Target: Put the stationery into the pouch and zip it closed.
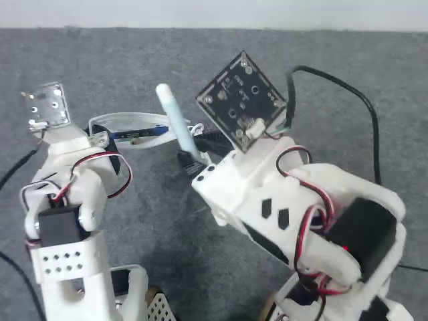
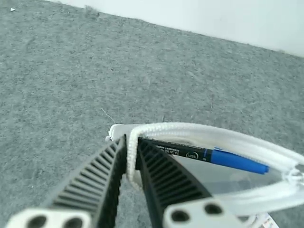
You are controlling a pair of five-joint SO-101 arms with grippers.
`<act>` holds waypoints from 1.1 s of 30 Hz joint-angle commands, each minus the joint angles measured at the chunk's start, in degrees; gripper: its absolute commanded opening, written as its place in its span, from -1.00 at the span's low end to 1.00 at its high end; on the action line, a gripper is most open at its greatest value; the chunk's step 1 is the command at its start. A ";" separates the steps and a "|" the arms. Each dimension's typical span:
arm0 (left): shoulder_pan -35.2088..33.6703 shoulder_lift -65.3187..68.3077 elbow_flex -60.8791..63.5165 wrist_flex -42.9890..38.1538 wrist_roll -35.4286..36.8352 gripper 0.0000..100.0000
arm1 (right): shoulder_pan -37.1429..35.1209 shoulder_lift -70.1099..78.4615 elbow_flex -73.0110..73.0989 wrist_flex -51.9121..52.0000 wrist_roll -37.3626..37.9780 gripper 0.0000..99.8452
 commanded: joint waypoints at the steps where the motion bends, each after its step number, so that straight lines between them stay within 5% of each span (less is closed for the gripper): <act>1: 0.97 0.88 -0.48 -0.53 -0.35 -0.98 | -3.03 -2.86 -0.53 -2.07 -0.62 -0.99; 16: 0.88 0.88 0.66 -0.62 -0.35 -0.98 | -4.97 -5.76 3.43 0.84 -0.18 -0.99; 33: 0.88 0.88 0.66 -0.53 -0.35 -0.98 | -4.70 -5.85 21.54 -21.32 -0.35 -0.99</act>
